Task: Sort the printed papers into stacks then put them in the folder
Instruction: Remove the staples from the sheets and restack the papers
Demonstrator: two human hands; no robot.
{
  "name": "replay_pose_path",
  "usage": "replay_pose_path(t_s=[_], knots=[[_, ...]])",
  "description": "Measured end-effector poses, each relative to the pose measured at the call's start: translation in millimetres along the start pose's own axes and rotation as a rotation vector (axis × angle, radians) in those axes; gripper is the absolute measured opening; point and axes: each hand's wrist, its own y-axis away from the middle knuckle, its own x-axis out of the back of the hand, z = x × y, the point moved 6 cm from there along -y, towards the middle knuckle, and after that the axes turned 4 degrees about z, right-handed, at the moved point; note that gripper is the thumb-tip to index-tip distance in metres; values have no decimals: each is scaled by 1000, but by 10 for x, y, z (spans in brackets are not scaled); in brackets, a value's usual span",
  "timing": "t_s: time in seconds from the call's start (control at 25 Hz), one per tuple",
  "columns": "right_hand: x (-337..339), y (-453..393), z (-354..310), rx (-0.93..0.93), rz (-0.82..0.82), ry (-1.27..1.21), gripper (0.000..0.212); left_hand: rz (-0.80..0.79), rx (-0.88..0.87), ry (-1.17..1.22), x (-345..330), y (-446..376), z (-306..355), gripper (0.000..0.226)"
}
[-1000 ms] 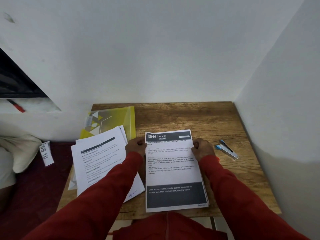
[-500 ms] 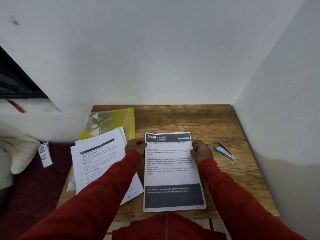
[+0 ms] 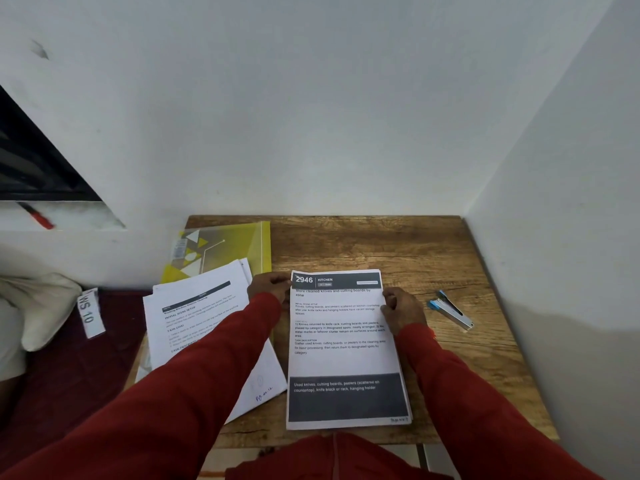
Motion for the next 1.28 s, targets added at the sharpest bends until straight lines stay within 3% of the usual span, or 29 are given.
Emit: replay_pose_path(t_s=[0.36, 0.68, 0.8, 0.96, 1.16, 1.28], knots=[[49, 39, -41, 5, -2, -26, 32, 15, 8, 50, 27, 239, 160, 12], [33, 48, -35, 19, -1, -59, 32, 89, -26, -79, 33, 235, 191, 13], [151, 86, 20, 41, 122, -81, 40, 107, -74, -170, 35, 224, 203, 11], [550, 96, 357, -54, 414, 296, 56, 129, -100, -177, 42, 249, 216, 7], [669, -58, 832, -247, 136, 523, 47, 146, -128, -197, 35, 253, 222, 13], [762, -147, 811, -265, 111, 500, 43, 144, -133, -209, 30, 239, 215, 13]])
